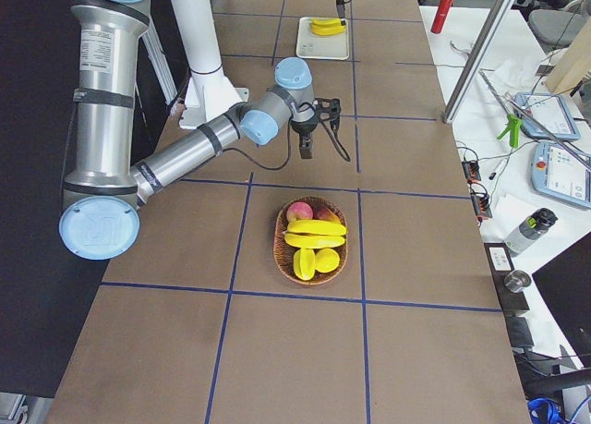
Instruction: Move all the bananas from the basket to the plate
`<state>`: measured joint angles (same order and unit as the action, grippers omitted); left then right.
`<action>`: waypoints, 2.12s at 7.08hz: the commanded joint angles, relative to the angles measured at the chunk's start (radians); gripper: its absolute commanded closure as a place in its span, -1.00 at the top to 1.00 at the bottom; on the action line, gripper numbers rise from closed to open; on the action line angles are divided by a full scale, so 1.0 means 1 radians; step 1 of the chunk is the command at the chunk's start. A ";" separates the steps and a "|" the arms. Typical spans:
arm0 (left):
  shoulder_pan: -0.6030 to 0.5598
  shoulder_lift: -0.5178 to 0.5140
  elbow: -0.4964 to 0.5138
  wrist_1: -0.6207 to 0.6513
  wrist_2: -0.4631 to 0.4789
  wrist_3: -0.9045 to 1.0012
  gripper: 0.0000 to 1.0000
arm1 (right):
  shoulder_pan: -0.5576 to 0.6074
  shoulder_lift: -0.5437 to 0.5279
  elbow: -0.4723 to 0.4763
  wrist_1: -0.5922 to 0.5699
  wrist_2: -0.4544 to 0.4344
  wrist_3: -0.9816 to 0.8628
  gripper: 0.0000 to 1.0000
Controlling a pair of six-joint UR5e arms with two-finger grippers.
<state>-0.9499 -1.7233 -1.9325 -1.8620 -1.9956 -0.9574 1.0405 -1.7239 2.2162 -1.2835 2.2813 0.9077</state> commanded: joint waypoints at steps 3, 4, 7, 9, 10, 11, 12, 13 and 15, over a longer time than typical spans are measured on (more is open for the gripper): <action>0.013 0.010 -0.014 -0.037 -0.011 -0.035 1.00 | 0.026 -0.068 -0.120 0.050 0.024 -0.043 1.00; 0.014 0.007 -0.014 -0.052 -0.011 -0.067 1.00 | 0.030 -0.081 -0.183 0.152 0.026 -0.047 1.00; 0.039 0.004 -0.025 -0.049 -0.009 -0.118 0.99 | 0.047 -0.120 -0.278 0.211 -0.060 -0.055 1.00; 0.060 0.002 -0.034 -0.049 -0.006 -0.144 0.99 | 0.044 -0.114 -0.314 0.211 -0.065 -0.049 1.00; 0.059 0.002 -0.034 -0.049 -0.006 -0.149 0.99 | 0.044 -0.102 -0.317 0.210 -0.069 -0.044 0.99; 0.060 0.002 -0.034 -0.049 -0.006 -0.149 0.99 | 0.044 -0.102 -0.322 0.208 -0.071 -0.046 0.93; 0.060 0.002 -0.034 -0.049 -0.009 -0.149 0.99 | 0.030 -0.100 -0.325 0.205 -0.071 -0.044 0.81; 0.060 0.001 -0.034 -0.049 -0.009 -0.149 0.99 | 0.018 -0.079 -0.346 0.207 -0.071 -0.044 0.82; 0.060 -0.001 -0.034 -0.049 -0.011 -0.146 0.99 | 0.012 -0.075 -0.362 0.207 -0.069 -0.047 0.83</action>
<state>-0.8898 -1.7230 -1.9665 -1.9113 -2.0058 -1.1040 1.0563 -1.8024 1.8636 -1.0769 2.2115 0.8622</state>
